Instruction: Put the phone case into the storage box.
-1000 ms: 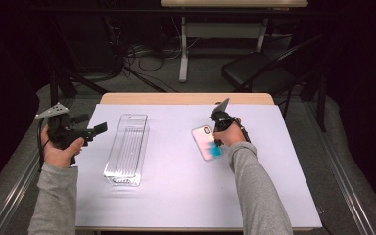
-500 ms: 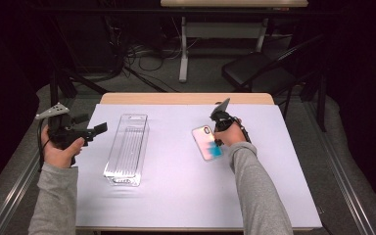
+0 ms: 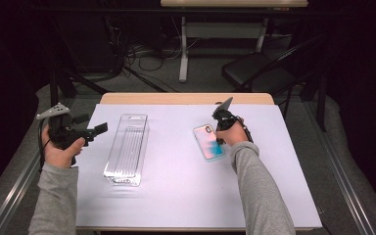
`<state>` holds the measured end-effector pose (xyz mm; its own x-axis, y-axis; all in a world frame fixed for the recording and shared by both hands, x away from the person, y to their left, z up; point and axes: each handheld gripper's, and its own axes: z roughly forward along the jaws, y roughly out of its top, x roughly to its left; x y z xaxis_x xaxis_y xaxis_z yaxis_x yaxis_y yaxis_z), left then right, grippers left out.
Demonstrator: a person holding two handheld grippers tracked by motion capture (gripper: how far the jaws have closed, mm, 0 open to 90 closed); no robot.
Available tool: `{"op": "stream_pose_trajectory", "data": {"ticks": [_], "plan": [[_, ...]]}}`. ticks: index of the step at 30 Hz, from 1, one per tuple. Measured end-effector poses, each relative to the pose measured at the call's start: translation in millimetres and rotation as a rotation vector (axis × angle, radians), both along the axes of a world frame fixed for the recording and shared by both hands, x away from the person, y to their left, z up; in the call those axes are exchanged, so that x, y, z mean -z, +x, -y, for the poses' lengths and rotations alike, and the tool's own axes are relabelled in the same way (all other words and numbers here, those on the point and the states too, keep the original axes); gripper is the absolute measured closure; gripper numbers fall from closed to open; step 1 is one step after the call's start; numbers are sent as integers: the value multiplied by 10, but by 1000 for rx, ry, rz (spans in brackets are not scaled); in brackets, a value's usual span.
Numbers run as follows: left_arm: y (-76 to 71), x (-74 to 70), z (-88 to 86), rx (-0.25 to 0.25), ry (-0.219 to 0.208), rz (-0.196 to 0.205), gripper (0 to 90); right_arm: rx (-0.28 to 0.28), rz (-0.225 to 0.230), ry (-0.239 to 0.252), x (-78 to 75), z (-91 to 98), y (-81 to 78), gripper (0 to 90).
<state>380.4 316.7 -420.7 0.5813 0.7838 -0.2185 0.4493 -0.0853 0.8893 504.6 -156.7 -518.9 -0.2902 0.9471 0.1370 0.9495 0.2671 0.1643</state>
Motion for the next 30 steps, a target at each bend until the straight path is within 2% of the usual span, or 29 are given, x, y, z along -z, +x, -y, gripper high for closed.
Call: {"op": "stream_pose_trajectory", "data": {"ticks": [2,3,5,8,9,10,11,14,15,16,17,18,19,20,21,22,26,30], "plan": [[0,-1,10,5,0,-1,19,9,-6,-2,-23,-7,-5,876],[-2,-2,17,8,-7,-1,19,-5,6,5,-27,-4,-4,876],[-4,-7,28,14,-13,-4,19,2,22,29,-39,-15,-15,876],[-5,-11,47,21,-24,-4,19,-19,33,30,-68,-45,-28,876],[-6,-12,57,23,-25,-6,19,-9,36,35,-78,-64,-40,876],[-6,-13,70,27,-22,-8,19,-26,46,33,-85,-72,-43,876],[-6,-13,78,30,-17,-10,19,-15,47,34,-103,-99,-59,876],[-2,-11,121,35,-8,-18,19,-30,77,42,-140,-132,-77,876],[0,-8,135,34,-6,-19,19,-30,71,40,-171,-144,-83,876],[5,-6,146,36,-4,-20,19,-23,115,77,-158,-156,-94,876],[7,-2,167,38,-5,-26,19,-50,96,44,-205,-160,-91,876],[7,0,178,39,-1,-30,19,-38,120,60,-219,-188,-109,876],[9,4,197,40,-1,-33,19,-37,126,62,-237,-203,-117,876],[13,9,221,43,7,-37,19,-52,141,67,-253,-214,-121,876],[15,13,237,45,7,-39,18,-46,132,59,-301,-248,-137,876],[17,16,251,48,7,-40,19,-55,164,82,-292,-257,-141,876],[18,21,305,61,18,-44,18,-75,183,77,-356,-330,-168,876],[15,25,339,68,17,-42,18,-85,217,98,-397,-406,-198,876]]}}
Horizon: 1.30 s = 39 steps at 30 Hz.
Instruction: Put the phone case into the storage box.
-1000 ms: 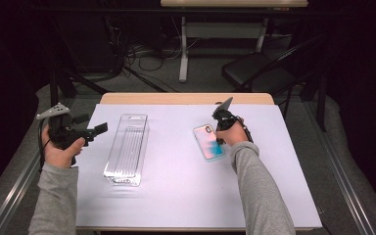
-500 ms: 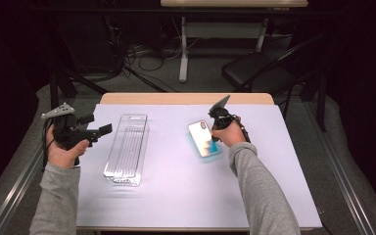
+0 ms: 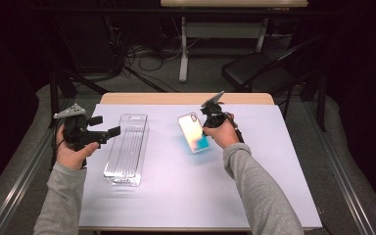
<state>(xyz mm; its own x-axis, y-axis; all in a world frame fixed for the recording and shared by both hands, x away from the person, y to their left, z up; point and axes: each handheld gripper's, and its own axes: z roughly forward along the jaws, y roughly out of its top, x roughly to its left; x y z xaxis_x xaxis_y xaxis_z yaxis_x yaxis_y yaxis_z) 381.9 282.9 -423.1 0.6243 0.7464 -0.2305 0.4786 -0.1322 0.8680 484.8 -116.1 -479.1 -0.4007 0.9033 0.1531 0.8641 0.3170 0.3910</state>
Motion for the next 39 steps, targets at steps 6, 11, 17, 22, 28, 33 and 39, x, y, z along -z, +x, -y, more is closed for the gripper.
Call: {"op": "stream_pose_trajectory", "data": {"ticks": [6,11,17,22,28,33,39], "plan": [[1,13,52,2,12,-2,19,7,37,33,-47,-74,-47,876],[7,29,100,10,23,-5,19,5,87,44,-57,-107,-106,876],[-1,24,141,12,36,-2,19,16,160,89,-67,-118,-194,876],[-10,16,169,16,44,4,19,16,224,119,-67,-127,-284,876],[-19,10,186,16,49,12,25,13,294,150,-63,-139,-423,877],[-29,3,201,12,50,18,25,0,340,159,-78,-137,-535,877],[-35,3,235,15,62,19,33,-5,386,166,-69,-118,-638,877]]}}
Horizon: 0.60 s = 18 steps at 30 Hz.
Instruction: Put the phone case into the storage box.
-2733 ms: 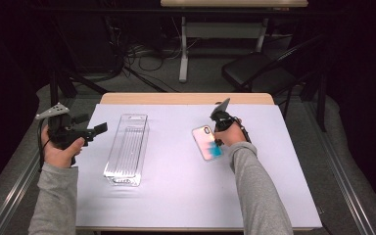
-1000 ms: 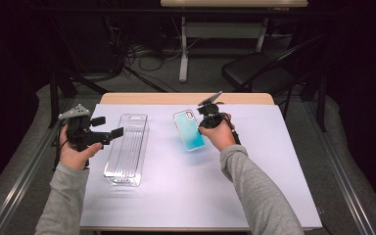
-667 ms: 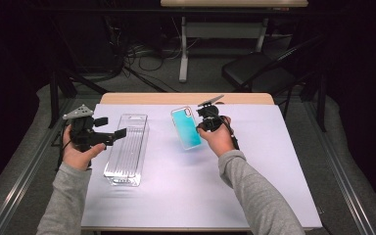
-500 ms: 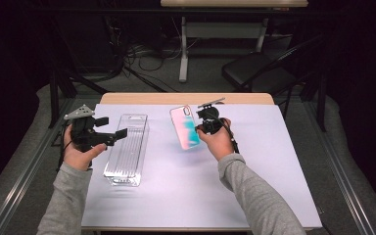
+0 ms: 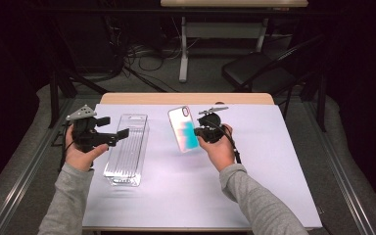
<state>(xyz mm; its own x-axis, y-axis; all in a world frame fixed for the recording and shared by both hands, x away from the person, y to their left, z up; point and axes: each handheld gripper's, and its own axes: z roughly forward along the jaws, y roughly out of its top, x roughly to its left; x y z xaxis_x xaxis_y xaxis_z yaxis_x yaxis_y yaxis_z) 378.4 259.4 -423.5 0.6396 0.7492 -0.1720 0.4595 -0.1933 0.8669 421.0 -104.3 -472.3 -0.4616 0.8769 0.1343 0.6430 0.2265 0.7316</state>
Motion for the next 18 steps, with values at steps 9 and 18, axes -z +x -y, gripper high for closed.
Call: {"op": "stream_pose_trajectory", "data": {"ticks": [9,18], "plan": [[-7,14,62,1,-5,-1,57,-13,31,12,71,-1,-151,877],[0,93,233,10,9,-29,90,-49,58,41,102,-35,-346,876]]}}
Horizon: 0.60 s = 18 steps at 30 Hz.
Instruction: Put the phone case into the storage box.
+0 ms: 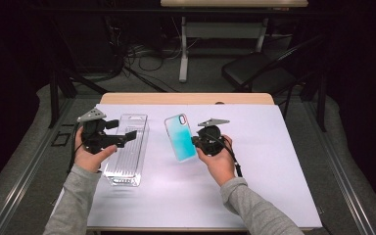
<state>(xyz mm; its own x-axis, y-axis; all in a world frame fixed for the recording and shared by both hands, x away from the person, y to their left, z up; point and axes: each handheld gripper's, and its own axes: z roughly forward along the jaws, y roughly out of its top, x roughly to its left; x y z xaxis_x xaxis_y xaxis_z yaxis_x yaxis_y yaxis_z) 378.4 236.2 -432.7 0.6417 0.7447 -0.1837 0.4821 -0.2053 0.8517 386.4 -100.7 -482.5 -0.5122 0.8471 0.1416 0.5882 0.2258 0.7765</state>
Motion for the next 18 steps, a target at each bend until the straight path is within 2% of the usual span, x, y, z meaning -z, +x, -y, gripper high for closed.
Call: {"op": "stream_pose_trajectory", "data": {"ticks": [4,9,16,18], "plan": [[-16,25,81,29,-8,-3,156,-10,9,15,8,-34,-70,877],[-47,54,206,52,-6,-3,156,-19,12,29,22,-98,-129,877],[-87,80,359,103,-9,-41,178,-37,23,30,35,-178,-184,877],[-97,86,385,102,-13,-44,180,-39,27,38,30,-195,-197,877]]}}
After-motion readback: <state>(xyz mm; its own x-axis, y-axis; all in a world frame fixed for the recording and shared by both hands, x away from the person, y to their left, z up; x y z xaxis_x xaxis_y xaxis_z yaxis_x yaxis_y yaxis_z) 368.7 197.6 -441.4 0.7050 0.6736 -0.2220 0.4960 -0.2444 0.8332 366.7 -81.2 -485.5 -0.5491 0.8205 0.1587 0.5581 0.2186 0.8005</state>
